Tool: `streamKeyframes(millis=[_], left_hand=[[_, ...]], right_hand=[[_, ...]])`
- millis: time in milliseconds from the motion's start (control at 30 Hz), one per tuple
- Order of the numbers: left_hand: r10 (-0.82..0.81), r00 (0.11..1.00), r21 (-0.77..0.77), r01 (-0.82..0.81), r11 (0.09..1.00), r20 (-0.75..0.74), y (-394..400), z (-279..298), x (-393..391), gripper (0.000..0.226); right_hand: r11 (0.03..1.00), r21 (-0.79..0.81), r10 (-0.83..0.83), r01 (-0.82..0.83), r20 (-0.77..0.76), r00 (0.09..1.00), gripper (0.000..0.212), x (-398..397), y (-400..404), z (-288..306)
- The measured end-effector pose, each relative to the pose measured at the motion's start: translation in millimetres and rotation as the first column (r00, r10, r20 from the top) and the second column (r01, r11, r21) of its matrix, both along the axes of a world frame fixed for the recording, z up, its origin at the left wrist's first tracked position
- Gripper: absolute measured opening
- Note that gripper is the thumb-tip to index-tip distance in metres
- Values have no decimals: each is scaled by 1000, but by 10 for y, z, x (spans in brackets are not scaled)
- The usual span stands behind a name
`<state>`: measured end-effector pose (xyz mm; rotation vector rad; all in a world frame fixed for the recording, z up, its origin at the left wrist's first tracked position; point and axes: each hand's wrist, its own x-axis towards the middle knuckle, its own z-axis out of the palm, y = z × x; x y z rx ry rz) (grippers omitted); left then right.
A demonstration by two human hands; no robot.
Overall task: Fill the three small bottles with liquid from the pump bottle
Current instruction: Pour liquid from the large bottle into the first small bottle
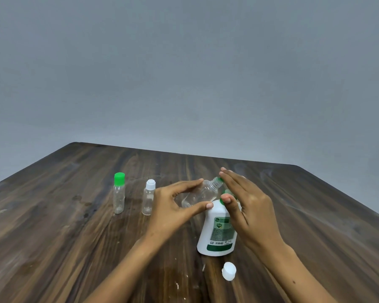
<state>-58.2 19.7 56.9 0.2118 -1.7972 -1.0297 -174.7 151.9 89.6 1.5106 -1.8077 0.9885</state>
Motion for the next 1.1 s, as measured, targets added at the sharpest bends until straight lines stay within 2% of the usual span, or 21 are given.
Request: streamKeyframes(millis=[100,267,500,733,1100], left_hand=[[2,1000,13,-2,1000,-4,-2,-6,0,54],[7,1000,1,-7,1000,10,-6,-9,2,55],[-7,1000,29,7,1000,-3,23,21,18,57],[23,1000,-10,-23,1000,1,17,18,17,56],[17,1000,-44,-17,999,-5,9,25,26,56]], right_hand=[[1000,18,3,-3,-42,999,78,-21,13,42],[1000,-1,-28,28,0,1000,80,24,-23,3],[999,38,20,-20,-5,1000,82,0,25,78],[998,60,9,-11,34,999,82,29,27,53],[997,73,3,-3,5,1000,83,22,36,49]])
